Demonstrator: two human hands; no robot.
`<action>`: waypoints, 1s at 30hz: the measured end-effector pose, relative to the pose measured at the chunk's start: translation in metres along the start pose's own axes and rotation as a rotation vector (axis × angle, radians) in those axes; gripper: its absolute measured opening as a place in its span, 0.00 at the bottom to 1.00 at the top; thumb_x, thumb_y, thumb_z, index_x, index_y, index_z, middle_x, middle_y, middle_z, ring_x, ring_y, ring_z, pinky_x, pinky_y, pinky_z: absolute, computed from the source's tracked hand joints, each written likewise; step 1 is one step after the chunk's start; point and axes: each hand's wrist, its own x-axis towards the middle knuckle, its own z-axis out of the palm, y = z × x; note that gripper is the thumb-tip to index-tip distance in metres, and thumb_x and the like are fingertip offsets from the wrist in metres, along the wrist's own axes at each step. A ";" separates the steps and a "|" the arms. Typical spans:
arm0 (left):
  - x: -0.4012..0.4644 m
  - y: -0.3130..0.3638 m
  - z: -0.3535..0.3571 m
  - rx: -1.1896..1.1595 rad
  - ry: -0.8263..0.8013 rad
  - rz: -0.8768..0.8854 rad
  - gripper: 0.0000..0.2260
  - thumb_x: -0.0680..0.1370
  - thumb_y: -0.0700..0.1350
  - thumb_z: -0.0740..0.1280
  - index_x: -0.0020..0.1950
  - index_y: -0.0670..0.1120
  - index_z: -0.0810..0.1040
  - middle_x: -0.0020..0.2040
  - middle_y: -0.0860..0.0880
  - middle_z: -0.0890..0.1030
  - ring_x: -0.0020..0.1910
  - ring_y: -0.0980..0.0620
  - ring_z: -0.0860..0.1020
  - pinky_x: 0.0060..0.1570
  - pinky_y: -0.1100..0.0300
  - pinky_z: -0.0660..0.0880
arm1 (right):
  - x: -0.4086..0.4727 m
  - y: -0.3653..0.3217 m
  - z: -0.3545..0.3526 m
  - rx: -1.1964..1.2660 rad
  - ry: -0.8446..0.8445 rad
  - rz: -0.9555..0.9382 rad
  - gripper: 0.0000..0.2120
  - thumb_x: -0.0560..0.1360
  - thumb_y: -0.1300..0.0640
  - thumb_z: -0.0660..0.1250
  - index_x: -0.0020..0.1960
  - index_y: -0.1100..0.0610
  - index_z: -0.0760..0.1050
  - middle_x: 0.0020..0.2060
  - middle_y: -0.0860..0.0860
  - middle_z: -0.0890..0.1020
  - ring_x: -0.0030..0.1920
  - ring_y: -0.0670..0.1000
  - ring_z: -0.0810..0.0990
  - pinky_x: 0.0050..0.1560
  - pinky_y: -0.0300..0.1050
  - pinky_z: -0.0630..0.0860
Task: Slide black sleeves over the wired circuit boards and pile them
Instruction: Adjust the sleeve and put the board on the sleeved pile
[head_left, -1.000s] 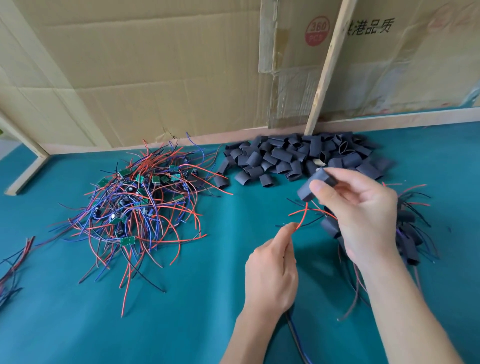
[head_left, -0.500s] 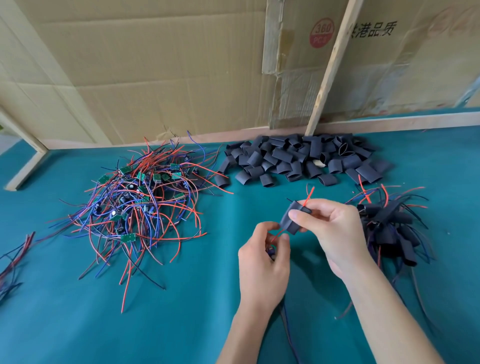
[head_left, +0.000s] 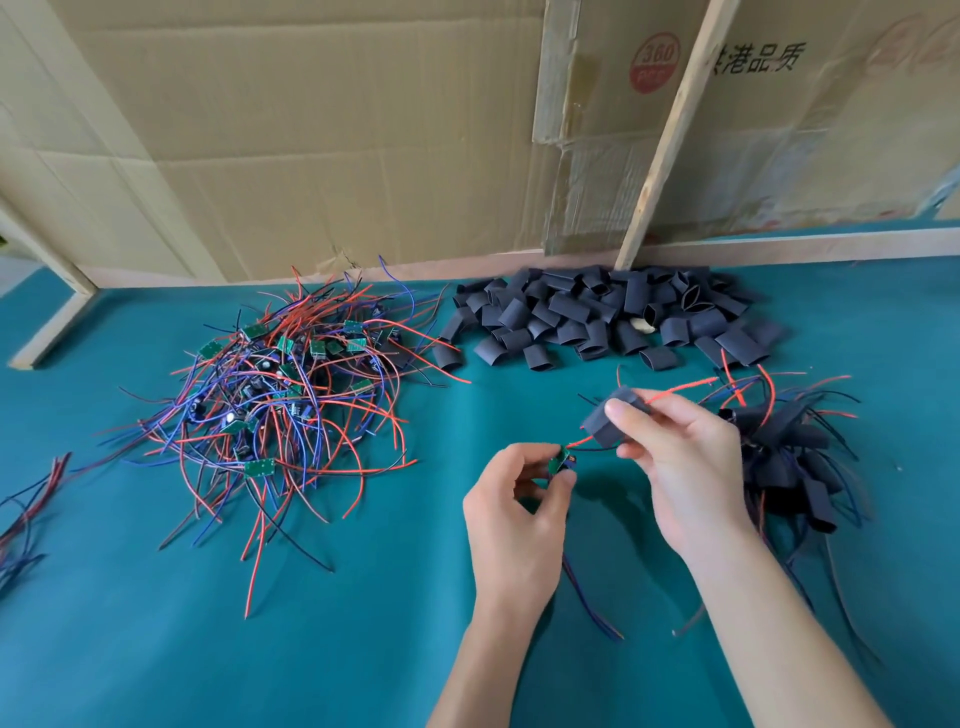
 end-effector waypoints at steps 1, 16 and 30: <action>0.000 0.000 0.000 0.005 0.002 0.003 0.09 0.75 0.36 0.75 0.47 0.51 0.84 0.44 0.57 0.84 0.46 0.53 0.82 0.45 0.69 0.74 | -0.003 0.002 0.003 -0.049 -0.046 0.002 0.06 0.74 0.66 0.75 0.48 0.57 0.86 0.39 0.51 0.87 0.39 0.48 0.82 0.35 0.36 0.77; 0.000 -0.001 -0.002 -0.003 0.002 -0.050 0.17 0.77 0.31 0.67 0.53 0.54 0.81 0.47 0.63 0.85 0.47 0.63 0.84 0.48 0.74 0.74 | -0.007 0.007 0.006 -0.194 -0.257 0.085 0.09 0.73 0.64 0.76 0.52 0.57 0.86 0.46 0.61 0.87 0.46 0.54 0.85 0.43 0.40 0.81; -0.001 -0.002 0.000 -0.018 -0.039 -0.057 0.18 0.76 0.58 0.66 0.34 0.47 0.76 0.27 0.49 0.79 0.25 0.56 0.73 0.27 0.64 0.70 | -0.022 0.003 0.020 -0.118 -0.264 0.162 0.19 0.66 0.49 0.77 0.48 0.61 0.77 0.38 0.57 0.83 0.35 0.53 0.77 0.35 0.44 0.72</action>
